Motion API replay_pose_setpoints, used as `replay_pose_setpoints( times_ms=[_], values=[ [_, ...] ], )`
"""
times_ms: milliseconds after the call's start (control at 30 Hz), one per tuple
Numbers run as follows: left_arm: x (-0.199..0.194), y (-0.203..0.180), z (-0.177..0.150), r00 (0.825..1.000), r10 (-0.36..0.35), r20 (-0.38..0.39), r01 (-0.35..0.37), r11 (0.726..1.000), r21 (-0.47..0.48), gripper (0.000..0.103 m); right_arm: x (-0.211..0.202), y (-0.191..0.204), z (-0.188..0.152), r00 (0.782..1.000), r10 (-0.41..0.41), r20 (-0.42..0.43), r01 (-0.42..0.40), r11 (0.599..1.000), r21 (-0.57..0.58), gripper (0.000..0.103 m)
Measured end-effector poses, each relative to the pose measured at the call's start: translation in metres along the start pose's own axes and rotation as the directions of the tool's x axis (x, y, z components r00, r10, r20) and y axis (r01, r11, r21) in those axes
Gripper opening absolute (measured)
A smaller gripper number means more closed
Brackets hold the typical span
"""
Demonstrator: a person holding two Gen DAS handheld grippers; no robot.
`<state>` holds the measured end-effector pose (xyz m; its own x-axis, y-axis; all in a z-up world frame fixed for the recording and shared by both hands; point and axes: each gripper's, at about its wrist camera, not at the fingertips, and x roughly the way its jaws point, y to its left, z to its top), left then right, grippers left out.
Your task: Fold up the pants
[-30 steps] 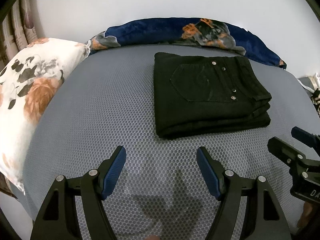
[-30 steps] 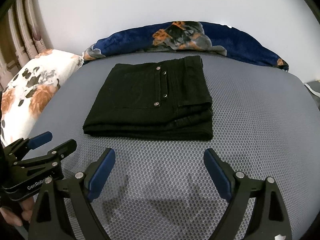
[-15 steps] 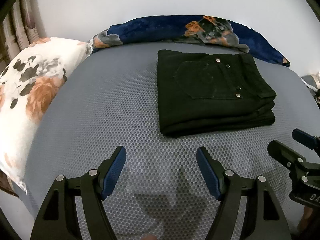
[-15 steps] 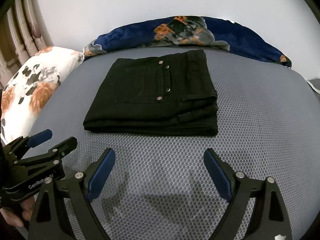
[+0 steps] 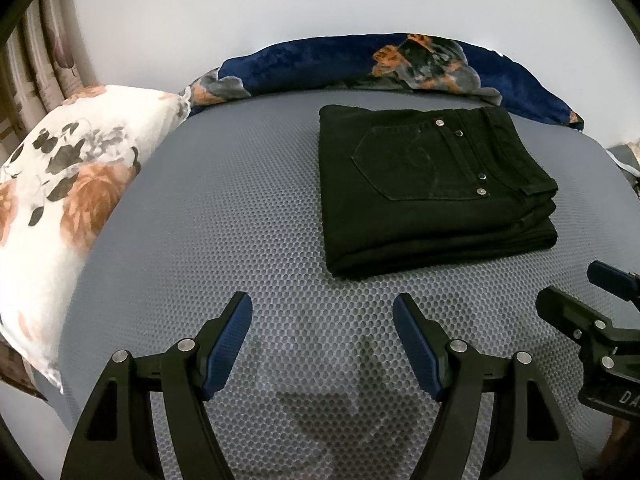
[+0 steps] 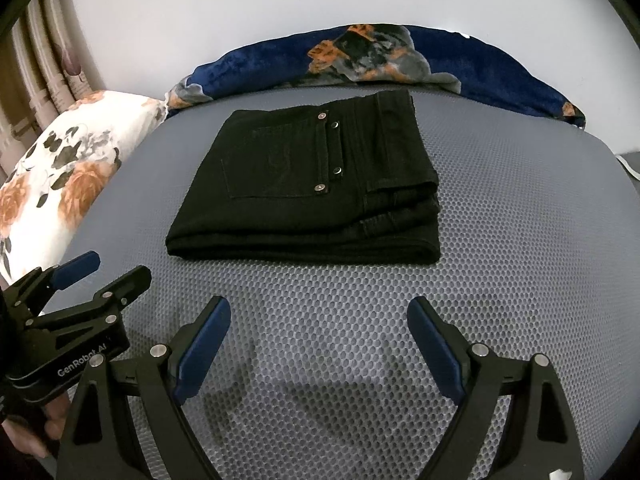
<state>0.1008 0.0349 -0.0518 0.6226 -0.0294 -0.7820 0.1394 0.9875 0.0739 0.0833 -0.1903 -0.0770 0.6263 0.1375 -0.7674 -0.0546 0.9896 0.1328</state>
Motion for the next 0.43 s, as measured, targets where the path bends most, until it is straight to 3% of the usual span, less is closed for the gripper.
replay_pose_setpoints(
  times_ms=[433],
  values=[
    [-0.001,0.0001,-0.0001,1.0,-0.005,-0.002,0.005,1.0,-0.001,0.073,0.002,-0.0031,-0.001,1.0,0.007,-0.01,-0.007,1.0,0.015,0.088]
  ],
)
